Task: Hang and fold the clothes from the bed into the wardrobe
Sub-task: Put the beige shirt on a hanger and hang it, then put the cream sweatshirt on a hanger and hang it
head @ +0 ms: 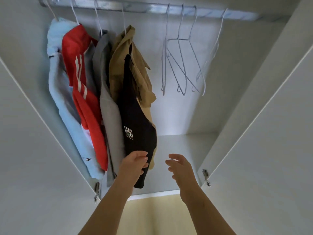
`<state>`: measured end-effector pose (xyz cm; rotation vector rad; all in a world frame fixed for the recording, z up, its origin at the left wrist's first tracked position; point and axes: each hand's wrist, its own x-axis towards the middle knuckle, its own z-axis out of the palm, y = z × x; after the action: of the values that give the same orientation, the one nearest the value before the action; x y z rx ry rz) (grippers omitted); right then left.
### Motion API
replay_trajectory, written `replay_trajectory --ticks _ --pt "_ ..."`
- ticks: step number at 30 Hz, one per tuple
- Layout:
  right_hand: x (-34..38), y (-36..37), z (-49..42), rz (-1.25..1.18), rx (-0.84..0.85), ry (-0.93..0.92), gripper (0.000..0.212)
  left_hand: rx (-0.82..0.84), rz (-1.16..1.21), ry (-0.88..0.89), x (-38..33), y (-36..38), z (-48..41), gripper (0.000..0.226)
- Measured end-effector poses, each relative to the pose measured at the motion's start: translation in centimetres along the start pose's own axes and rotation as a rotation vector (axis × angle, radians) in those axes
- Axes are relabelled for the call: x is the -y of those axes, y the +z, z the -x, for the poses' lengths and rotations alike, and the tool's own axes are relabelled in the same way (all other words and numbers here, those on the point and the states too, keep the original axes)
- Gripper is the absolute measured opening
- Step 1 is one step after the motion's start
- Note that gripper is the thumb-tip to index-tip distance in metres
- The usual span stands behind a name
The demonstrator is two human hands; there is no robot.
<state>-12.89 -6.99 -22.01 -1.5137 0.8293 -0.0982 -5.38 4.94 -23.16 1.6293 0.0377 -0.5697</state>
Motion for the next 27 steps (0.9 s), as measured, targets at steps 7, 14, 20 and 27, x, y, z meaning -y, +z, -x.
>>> replay_trajectory --ticks 7,14,20,27 --pt "-5.3 1.7 6.1 -0.201 -0.204 0.122 0.018 0.236 -0.215 -0.031 2.6 -0.6 4.4 0.017" --pt "-12.2 1.1 14.6 -0.431 -0.512 0.234 0.011 0.532 -0.407 -0.076 7.3 0.1 10.0 0.016" --pt "-16.0 0.4 22.4 -0.596 -0.745 0.289 0.011 0.772 -0.514 -0.047 9.2 2.0 16.4 0.018" --pt "-21.2 -1.4 32.0 -0.703 -0.908 0.244 0.009 0.949 -0.593 0.032 13.6 3.6 26.6 0.019"
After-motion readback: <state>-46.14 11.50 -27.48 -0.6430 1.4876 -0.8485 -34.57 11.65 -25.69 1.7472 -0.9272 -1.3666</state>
